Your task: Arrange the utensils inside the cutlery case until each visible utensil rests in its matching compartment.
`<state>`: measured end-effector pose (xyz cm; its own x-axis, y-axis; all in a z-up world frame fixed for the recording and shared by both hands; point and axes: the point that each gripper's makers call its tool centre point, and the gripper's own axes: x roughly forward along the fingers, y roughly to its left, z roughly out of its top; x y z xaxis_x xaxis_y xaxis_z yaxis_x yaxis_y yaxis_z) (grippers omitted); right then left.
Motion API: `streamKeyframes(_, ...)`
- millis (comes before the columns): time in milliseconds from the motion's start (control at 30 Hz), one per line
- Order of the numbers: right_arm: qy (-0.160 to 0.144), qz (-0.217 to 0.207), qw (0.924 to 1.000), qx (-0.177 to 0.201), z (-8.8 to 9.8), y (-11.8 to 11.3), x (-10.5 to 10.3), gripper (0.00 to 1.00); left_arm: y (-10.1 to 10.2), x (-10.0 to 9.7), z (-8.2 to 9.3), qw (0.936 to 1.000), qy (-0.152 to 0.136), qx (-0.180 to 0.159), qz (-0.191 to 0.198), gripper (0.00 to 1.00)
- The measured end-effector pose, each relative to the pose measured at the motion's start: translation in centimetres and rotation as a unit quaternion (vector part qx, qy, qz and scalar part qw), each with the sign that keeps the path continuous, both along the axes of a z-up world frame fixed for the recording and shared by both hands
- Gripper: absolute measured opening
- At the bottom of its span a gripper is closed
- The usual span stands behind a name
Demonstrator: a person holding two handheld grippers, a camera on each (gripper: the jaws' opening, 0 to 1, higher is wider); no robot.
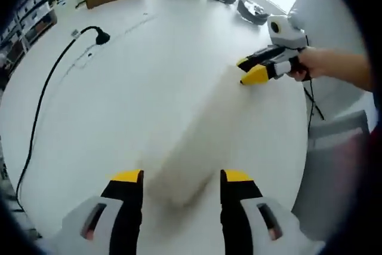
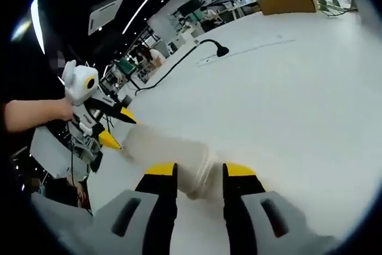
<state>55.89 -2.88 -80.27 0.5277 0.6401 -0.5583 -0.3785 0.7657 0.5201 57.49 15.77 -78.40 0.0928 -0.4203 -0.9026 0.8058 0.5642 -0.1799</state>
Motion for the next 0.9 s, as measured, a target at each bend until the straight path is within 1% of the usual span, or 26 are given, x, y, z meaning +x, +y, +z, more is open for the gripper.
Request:
streamKeyframes(33, 0.001, 0.002, 1.0, -0.003, 0.0, 0.0, 0.0, 0.28, 0.5, 0.1, 0.0, 0.9998, -0.001, -0.005, 0.021, 0.51)
streamKeyframes(67, 0.004, 0.003, 1.0, -0.005, 0.0, 0.1, 0.1, 0.28, 0.7, 0.1, 0.0, 0.9996, 0.0, -0.003, 0.028, 0.48)
streamKeyframes(100, 0.005, 0.006, 0.9999, -0.011, 0.0, 0.0, 0.1, 0.29, 1.1, -0.1, 0.2, 0.9997, 0.0, -0.007, 0.025, 0.44)
streamKeyframes(133, 0.001, 0.012, 0.9997, -0.02, 0.0, 0.0, 0.2, 0.3, 1.1, -0.2, 0.2, 0.9992, -0.005, -0.018, 0.034, 0.42)
streamKeyframes(167, 0.0, 0.024, 0.9992, -0.03, 0.0, 0.0, 0.2, 0.33, 1.1, -0.2, 0.3, 0.998, -0.002, -0.032, 0.054, 0.43)
streamKeyframes(200, -0.008, 0.042, 0.9985, -0.035, 0.1, 0.2, 0.1, 0.38, 1.3, -0.2, 0.3, 0.9963, 0.003, -0.039, 0.077, 0.46)
streamKeyframes(233, -0.025, 0.062, 0.9962, -0.056, 0.2, 0.3, 0.3, 0.44, 1.6, -0.2, 0.1, 0.995, 0.008, -0.041, 0.091, 0.48)
streamKeyframes(267, -0.033, 0.073, 0.9943, -0.07, 0.2, 0.4, 0.3, 0.5, 2.0, -0.3, -0.1, 0.9929, 0.019, -0.045, 0.108, 0.48)
streamKeyframes(300, -0.056, 0.092, 0.9904, -0.087, 0.6, 0.7, 0.4, 0.52, 2.3, -0.2, -0.2, 0.9913, 0.024, -0.047, 0.121, 0.46)
streamKeyframes(333, -0.08, 0.104, 0.9873, -0.09, 1.1, 1.0, 0.6, 0.53, 2.5, -0.1, -0.3, 0.9888, 0.023, -0.051, 0.138, 0.46)
streamKeyframes(367, -0.099, 0.113, 0.9845, -0.09, 1.7, 1.5, 0.9, 0.54, 2.4, 0.2, -0.1, 0.9865, 0.02, -0.064, 0.149, 0.46)
streamKeyframes(400, -0.104, 0.129, 0.9811, -0.1, 1.7, 1.7, 0.8, 0.57, 2.3, 0.2, 0.0, 0.9812, 0.028, -0.081, 0.173, 0.47)
streamKeyframes(433, -0.11, 0.143, 0.9772, -0.112, 1.7, 1.9, 0.7, 0.59, 2.3, 0.2, 0.0, 0.9772, 0.038, -0.09, 0.188, 0.47)
streamKeyframes(467, -0.118, 0.159, 0.9717, -0.129, 1.7, 2.0, 0.8, 0.6, 2.1, 0.0, 0.1, 0.9719, 0.051, -0.108, 0.203, 0.47)
streamKeyframes(500, -0.13, 0.186, 0.9624, -0.15, 1.6, 2.3, 0.8, 0.6, 2.3, -0.1, -0.1, 0.9694, 0.059, -0.109, 0.212, 0.47)
streamKeyframes(533, -0.131, 0.201, 0.9584, -0.155, 1.6, 2.6, 0.6, 0.59, 2.5, -0.2, -0.3, 0.9679, 0.064, -0.11, 0.216, 0.47)
streamKeyframes(600, -0.146, 0.249, 0.9386, -0.189, 1.4, 3.2, 0.3, 0.58, 2.6, -0.4, -0.6, 0.9647, 0.071, -0.114, 0.227, 0.47)
streamKeyframes(633, -0.161, 0.271, 0.9258, -0.209, 1.3, 3.4, 0.3, 0.57, 2.7, -0.4, -0.7, 0.9636, 0.071, -0.114, 0.231, 0.47)
streamKeyframes(667, -0.164, 0.284, 0.9198, -0.215, 1.2, 3.7, 0.2, 0.56, 2.7, -0.6, -0.9, 0.961, 0.077, -0.116, 0.239, 0.46)
streamKeyframes(700, -0.158, 0.295, 0.9176, -0.214, 1.0, 4.1, -0.1, 0.56, 2.7, -0.6, -1.1, 0.9611, 0.078, -0.114, 0.239, 0.46)
streamKeyframes(733, -0.157, 0.291, 0.92, -0.21, 1.1, 4.4, 0.0, 0.56, 2.7, -0.8, -1.1, 0.9616, 0.076, -0.114, 0.238, 0.45)
streamKeyframes(767, -0.158, 0.294, 0.9196, -0.208, 1.1, 4.6, 0.0, 0.57, 2.6, -0.9, -1.2, 0.9614, 0.077, -0.115, 0.238, 0.44)
streamKeyframes(800, -0.16, 0.294, 0.9222, -0.194, 1.3, 5.0, 0.2, 0.57, 2.5, -1.1, -1.3, 0.9615, 0.079, -0.115, 0.237, 0.44)
streamKeyframes(833, -0.162, 0.293, 0.9231, -0.189, 1.4, 5.3, 0.6, 0.57, 2.5, -1.0, -1.3, 0.9609, 0.078, -0.116, 0.239, 0.44)
streamKeyframes(867, -0.163, 0.297, 0.9208, -0.194, 1.3, 5.4, 0.6, 0.57, 2.5, -0.9, -1.2, 0.9594, 0.075, -0.12, 0.244, 0.43)
streamKeyframes(900, -0.164, 0.306, 0.9158, -0.202, 1.1, 5.4, 0.6, 0.56, 2.5, -0.8, -1.2, 0.9572, 0.075, -0.125, 0.25, 0.43)
